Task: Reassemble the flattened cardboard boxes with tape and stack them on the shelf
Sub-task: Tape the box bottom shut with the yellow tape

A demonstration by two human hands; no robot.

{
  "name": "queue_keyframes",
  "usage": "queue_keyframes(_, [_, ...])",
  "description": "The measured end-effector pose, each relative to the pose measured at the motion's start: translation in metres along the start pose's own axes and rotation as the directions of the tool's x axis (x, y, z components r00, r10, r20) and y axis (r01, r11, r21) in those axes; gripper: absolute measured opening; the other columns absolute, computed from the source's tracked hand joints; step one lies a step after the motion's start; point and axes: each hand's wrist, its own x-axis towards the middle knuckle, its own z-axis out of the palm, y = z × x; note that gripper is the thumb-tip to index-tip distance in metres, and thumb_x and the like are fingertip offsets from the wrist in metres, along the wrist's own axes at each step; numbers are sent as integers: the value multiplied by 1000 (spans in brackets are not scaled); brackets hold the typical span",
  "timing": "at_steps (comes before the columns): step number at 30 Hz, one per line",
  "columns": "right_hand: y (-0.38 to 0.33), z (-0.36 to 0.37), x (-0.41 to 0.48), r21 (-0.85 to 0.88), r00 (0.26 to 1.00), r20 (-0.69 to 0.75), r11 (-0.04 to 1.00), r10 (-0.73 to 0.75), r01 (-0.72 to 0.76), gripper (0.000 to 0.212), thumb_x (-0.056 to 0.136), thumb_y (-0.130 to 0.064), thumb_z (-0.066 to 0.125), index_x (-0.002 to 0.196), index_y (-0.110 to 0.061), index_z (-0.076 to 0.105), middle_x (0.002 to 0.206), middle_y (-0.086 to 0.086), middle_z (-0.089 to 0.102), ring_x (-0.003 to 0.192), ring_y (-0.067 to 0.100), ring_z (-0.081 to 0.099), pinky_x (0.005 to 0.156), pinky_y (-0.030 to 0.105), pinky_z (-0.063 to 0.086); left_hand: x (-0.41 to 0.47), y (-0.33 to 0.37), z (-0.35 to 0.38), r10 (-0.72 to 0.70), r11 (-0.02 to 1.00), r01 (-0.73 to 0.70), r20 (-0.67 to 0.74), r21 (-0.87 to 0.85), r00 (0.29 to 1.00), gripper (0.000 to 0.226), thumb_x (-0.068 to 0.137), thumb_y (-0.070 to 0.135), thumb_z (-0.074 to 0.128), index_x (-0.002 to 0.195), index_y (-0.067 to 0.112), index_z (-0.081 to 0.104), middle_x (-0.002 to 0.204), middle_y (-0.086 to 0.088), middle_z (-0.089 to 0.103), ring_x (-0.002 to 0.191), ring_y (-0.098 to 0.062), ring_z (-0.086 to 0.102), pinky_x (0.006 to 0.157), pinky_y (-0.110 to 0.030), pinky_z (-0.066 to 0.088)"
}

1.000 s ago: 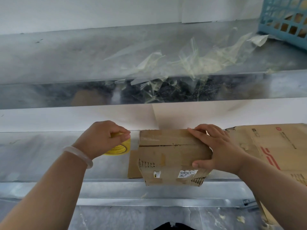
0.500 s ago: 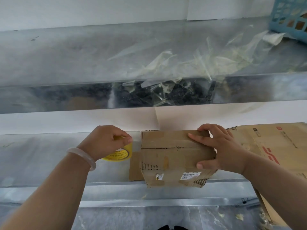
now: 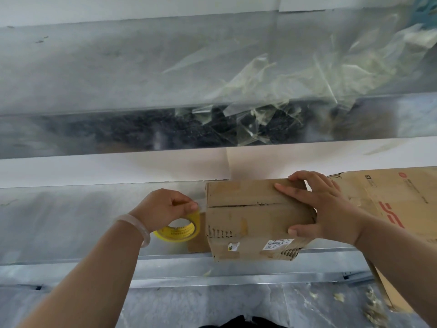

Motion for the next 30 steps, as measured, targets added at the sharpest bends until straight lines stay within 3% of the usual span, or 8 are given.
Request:
queue_keyframes(4, [-8, -4, -5, -57, 1000, 10, 998, -18, 19, 87, 70, -90, 38, 144, -64, 0, 144, -10, 21, 137, 10, 15, 114, 38, 10, 5, -1, 8, -23, 999, 25, 65, -29, 998, 18, 82, 47, 66, 92, 35, 75, 84, 19, 72, 84, 0, 66, 88, -28, 52])
queue_keyframes(8, [-16, -8, -12, -172, 996, 86, 985, -16, 31, 75, 80, -87, 20, 147, -59, 1, 152, -4, 12, 143, 17, 9, 113, 37, 9, 8, 0, 18, -23, 999, 26, 100, -26, 995, 15, 88, 43, 63, 91, 34, 74, 88, 13, 73, 88, -4, 66, 91, -33, 52])
queue_keyframes(10, [-22, -3, -16, -233, 997, 77, 972, 6, 13, 70, 86, -80, 18, 150, -53, 9, 157, 1, 12, 146, 22, 9, 114, 40, 11, 10, -1, 22, -19, 1000, 21, 106, -21, 994, 16, 88, 45, 62, 91, 34, 73, 88, 13, 73, 89, -5, 67, 91, -36, 52])
queue_keyframes(14, [-51, 19, -22, -345, 998, -69, 938, 5, -29, 71, 90, -54, 34, 149, -14, 38, 157, 11, 32, 146, 26, 28, 113, 48, 20, 14, -3, 22, -14, 1000, 12, 106, 17, 994, 21, 87, 49, 60, 92, 33, 72, 87, 12, 73, 88, -7, 66, 90, -37, 53])
queue_keyframes(17, [-77, 33, -18, -348, 987, -137, 929, 81, -124, 73, 86, -47, 37, 144, -3, 43, 152, 14, 40, 141, 26, 38, 111, 46, 20, 15, -4, 23, 2, 999, -7, 92, 52, 996, 23, 87, 51, 59, 92, 32, 72, 86, 11, 72, 86, -8, 66, 88, -38, 53])
queue_keyframes(20, [-96, 41, -14, -284, 973, -156, 935, 173, -212, 77, 89, -52, 35, 147, -3, 38, 155, 13, 33, 143, 26, 33, 112, 42, 16, 15, -5, 25, 31, 997, -37, 90, 72, 995, 26, 88, 52, 56, 91, 31, 72, 86, 11, 72, 85, -9, 66, 85, -40, 54])
queue_keyframes(26, [-125, 57, -3, -279, 978, -150, 942, 147, -184, 76, 96, -67, 19, 152, -16, 32, 159, 0, 27, 148, 17, 21, 115, 43, 16, 15, -2, 24, 69, 993, -76, 74, 89, 995, 30, 89, 51, 56, 96, 26, 72, 88, 7, 72, 85, -10, 65, 85, -39, 53])
queue_keyframes(30, [-120, 53, -2, -287, 980, -149, 942, 133, -171, 75, 96, -70, 18, 151, -21, 36, 156, -3, 33, 145, 16, 29, 114, 41, 20, 12, -2, 26, 95, 993, -99, 56, 70, 994, 32, 88, 53, 56, 95, 26, 73, 87, 7, 72, 84, -7, 65, 81, -31, 52])
